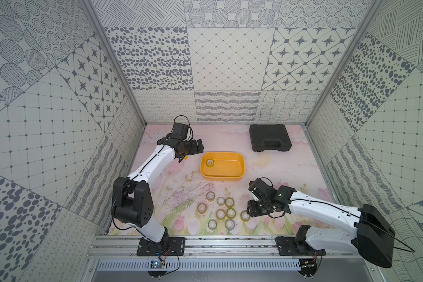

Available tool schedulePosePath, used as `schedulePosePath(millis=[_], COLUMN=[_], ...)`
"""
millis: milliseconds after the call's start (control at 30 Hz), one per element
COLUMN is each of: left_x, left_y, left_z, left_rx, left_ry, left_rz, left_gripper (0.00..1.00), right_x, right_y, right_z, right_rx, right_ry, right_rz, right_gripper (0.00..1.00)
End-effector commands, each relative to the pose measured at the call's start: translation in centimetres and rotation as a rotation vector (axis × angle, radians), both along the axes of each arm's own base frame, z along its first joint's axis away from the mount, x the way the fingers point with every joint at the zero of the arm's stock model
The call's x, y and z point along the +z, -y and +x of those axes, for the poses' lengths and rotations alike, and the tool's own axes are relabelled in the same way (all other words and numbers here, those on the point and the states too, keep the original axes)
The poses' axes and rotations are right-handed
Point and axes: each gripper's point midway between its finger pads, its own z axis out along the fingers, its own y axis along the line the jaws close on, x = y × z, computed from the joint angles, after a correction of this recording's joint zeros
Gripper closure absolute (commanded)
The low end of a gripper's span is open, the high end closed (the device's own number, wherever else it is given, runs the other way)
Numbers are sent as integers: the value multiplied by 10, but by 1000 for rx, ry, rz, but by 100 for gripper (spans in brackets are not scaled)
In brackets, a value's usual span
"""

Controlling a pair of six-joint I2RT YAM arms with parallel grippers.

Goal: Put the transparent tape into the storage box
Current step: Pick up the tape at the center of the board.

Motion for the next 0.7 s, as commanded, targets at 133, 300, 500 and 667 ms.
schedulePosePath(millis=[133,300,500,667], left_x=[7,8,9,10], left_y=[6,6,7,7], left_z=[5,5,5,4], left_rx=[-17,-20,-26,-27], left_ry=[24,26,28,32], left_rz=[-34,-37,-41,-38], left_gripper=[1,1,1,1], right_x=[-5,-11,-20,-25], right_y=[-6,-7,-10,-8], right_z=[3,5,4,6], right_rx=[-4,-23,-15,-31], right_ry=[17,14,0,0], right_rz=[-25,-48,-80,-106], right_gripper=[56,56,56,57])
